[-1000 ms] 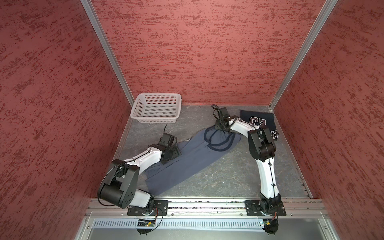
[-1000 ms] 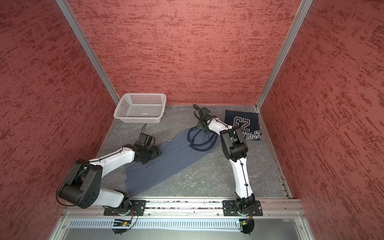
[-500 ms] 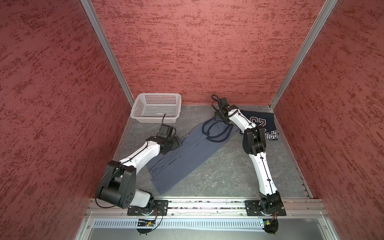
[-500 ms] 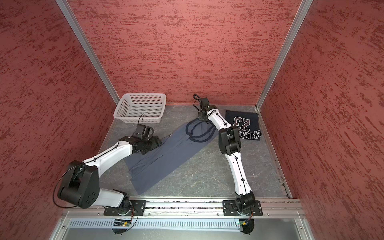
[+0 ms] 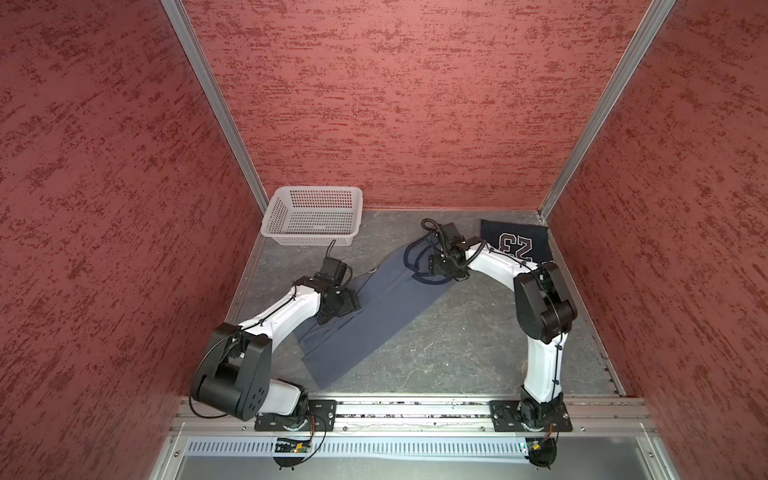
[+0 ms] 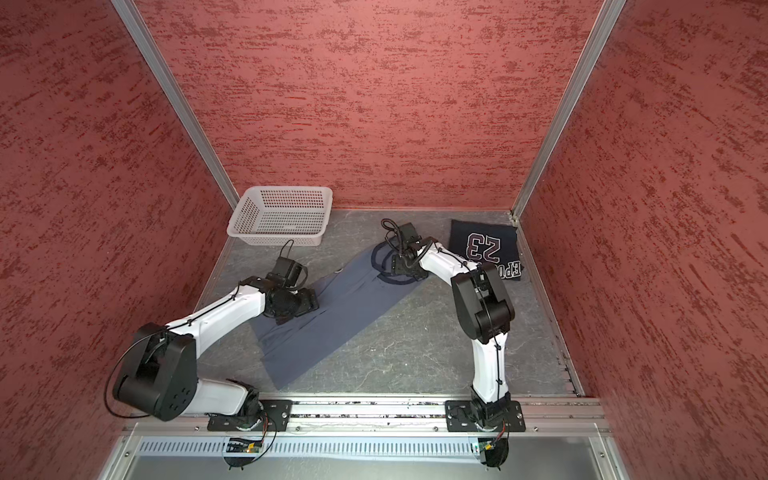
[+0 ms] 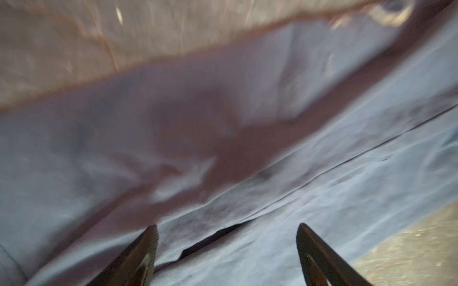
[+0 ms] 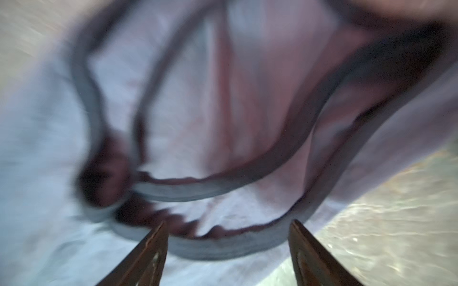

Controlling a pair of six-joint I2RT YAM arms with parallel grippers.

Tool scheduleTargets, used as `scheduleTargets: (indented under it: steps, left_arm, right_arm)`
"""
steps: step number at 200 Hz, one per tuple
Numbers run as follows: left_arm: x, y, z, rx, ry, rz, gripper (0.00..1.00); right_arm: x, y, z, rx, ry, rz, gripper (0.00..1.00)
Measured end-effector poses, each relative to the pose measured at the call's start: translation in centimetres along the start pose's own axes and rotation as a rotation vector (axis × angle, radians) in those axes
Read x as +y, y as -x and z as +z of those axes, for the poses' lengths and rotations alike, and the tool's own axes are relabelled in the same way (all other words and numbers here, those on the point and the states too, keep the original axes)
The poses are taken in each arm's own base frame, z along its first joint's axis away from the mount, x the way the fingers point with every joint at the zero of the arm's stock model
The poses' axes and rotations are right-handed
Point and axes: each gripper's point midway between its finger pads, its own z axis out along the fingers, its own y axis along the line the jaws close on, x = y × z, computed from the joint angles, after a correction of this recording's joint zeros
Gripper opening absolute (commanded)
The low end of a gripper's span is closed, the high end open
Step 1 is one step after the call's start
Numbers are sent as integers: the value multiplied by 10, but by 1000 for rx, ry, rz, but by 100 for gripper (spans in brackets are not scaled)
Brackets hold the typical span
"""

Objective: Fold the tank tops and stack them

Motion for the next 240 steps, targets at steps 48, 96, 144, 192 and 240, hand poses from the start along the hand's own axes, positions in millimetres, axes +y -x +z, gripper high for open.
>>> scheduleTargets:
  steps: [48,96,144,192,240]
  left_arm:
    - [-3,-31,18,81,23,20,87]
    - [-38,-50,20,50,-41,27,88]
    - [-101,-89,18,93,-164,102,88]
    - [-135,-100,-21,49,-258,197,88]
    - [-76,-75,-49,-7,-148,133,85]
  right_arm:
    - [3,25,27,-16,-7,9,67]
    - [-1,76,45,-92,-32,-7,65]
    - [6,122,61,-152,-61,-65,68]
    - [6,123,55,-129,-77,-96,74]
    - [0,78,4,-88,-23,-80,77]
